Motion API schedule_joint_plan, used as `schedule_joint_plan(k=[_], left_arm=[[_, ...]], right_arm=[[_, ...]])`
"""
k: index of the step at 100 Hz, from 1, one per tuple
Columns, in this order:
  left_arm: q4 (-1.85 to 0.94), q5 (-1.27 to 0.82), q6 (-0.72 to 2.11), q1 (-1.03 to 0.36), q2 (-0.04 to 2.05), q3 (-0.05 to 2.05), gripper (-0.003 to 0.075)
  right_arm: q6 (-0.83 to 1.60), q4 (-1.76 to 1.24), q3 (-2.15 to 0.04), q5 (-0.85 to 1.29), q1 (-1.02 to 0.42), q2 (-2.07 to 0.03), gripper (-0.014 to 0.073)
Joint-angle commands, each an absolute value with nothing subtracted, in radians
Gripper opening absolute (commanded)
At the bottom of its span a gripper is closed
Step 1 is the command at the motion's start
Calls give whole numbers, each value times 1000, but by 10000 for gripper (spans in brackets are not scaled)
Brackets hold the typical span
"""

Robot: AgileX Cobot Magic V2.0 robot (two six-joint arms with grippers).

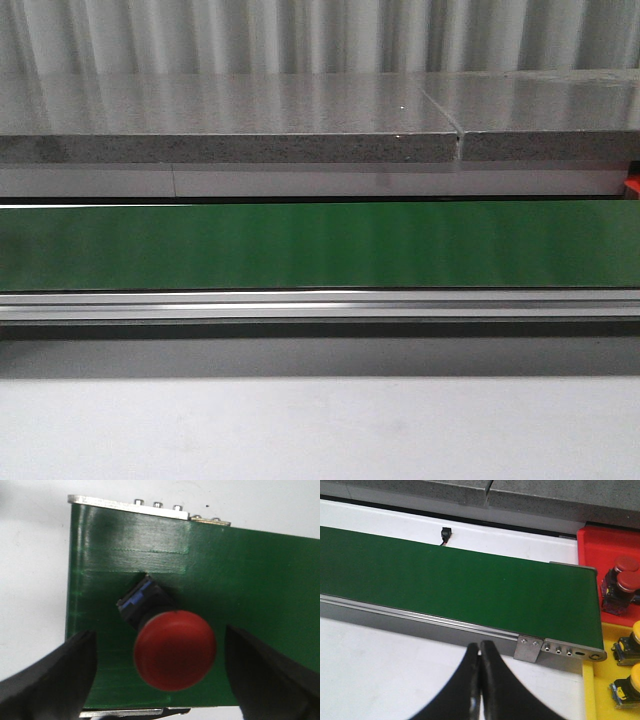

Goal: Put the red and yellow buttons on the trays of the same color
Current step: 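Set the red button on the belt and open the left gripper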

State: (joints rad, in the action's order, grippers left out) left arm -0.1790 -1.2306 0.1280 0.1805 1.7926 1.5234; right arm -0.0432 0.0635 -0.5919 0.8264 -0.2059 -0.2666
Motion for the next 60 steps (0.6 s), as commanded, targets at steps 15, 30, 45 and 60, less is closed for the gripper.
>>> schedule_joint_plan(k=[15, 30, 45, 60], left_arm=[[-251, -1194, 130, 176, 1738, 1599, 542], [-319, -1135, 110, 183, 1738, 1665, 542], [-326, -1098, 43, 207, 1738, 1713, 542], [-246, -1110, -55, 254, 1743, 1714, 542]], right_arm=[[-35, 64, -617, 754, -206, -276, -69], [-35, 64, -617, 754, -206, -276, -69], [-35, 64, -617, 754, -206, -276, -69], [-35, 64, -617, 754, -206, -276, -69]])
